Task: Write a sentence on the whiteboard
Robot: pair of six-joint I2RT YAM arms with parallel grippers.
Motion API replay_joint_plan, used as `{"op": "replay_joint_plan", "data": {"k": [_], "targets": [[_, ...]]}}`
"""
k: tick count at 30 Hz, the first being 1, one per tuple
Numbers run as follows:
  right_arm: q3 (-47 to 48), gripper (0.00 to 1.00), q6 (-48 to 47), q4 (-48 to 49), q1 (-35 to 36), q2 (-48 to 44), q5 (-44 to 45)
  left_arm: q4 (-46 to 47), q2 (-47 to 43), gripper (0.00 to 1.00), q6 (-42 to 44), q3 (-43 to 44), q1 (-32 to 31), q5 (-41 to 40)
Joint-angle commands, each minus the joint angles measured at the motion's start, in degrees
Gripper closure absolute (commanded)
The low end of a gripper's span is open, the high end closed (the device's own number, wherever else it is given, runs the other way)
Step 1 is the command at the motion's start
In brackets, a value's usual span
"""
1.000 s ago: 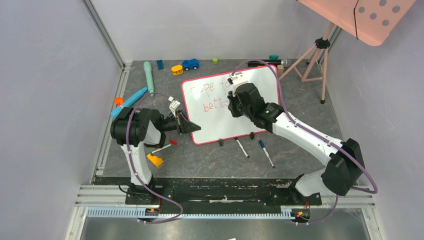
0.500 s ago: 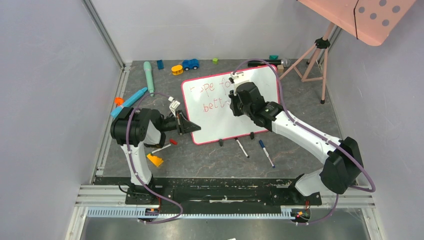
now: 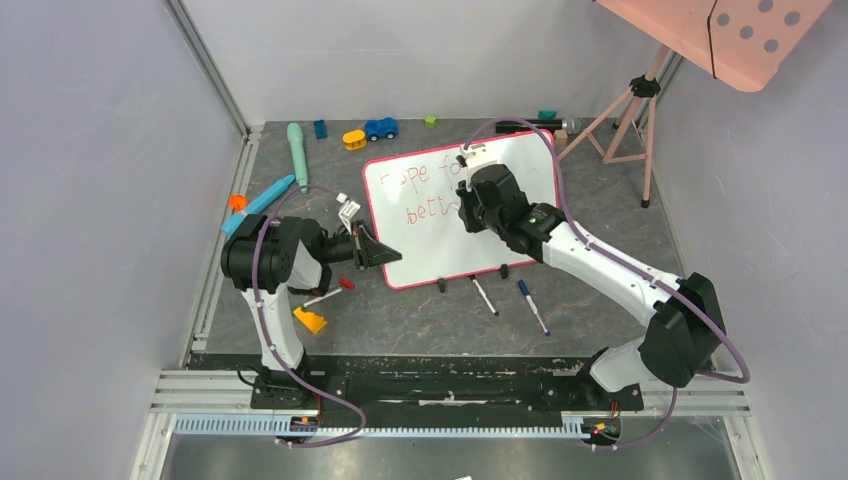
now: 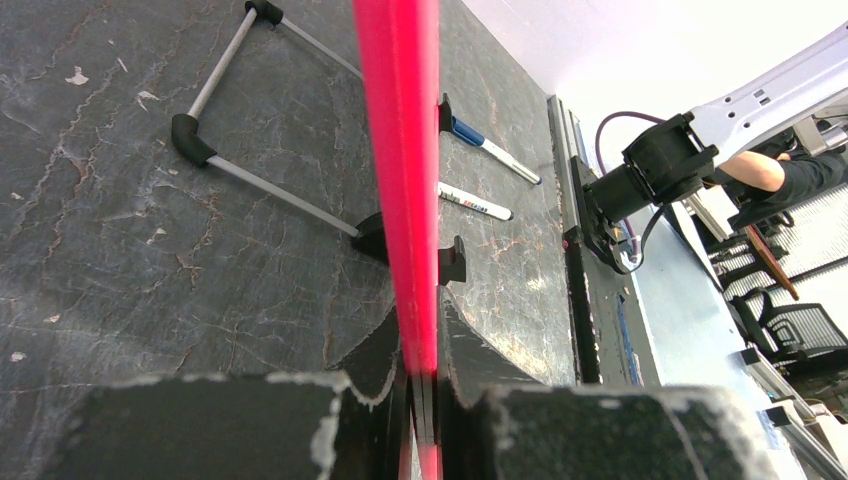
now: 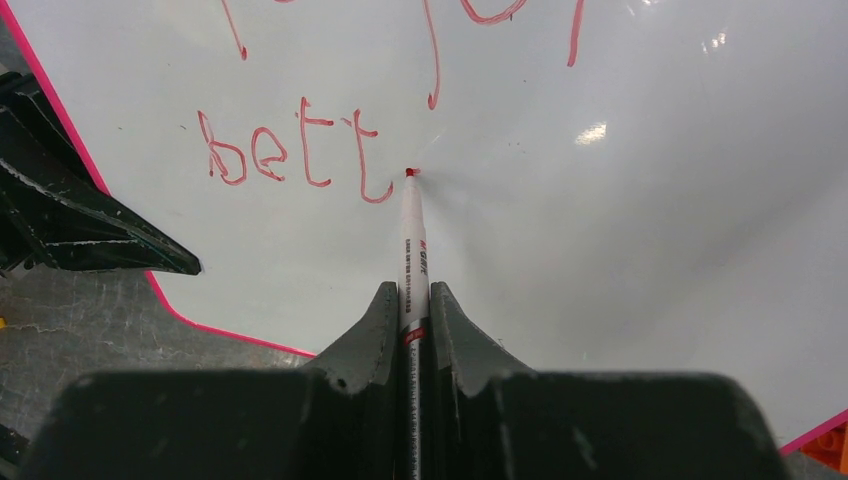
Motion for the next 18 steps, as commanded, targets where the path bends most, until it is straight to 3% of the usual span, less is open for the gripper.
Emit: {"op": "replay_joint_plan", "data": {"k": [1, 18], "targets": [[2.0, 1.0, -0.3, -0.9, -1.5, 0.0, 3.4, 3.8, 0.3, 0.98, 7.9, 0.0, -1.2, 3.3], [4.8, 1.0, -1.4, -0.6, -2.3, 1.5, 1.6, 3.8, 0.4, 0.98, 7.9, 0.0, -1.2, 3.4]]}}
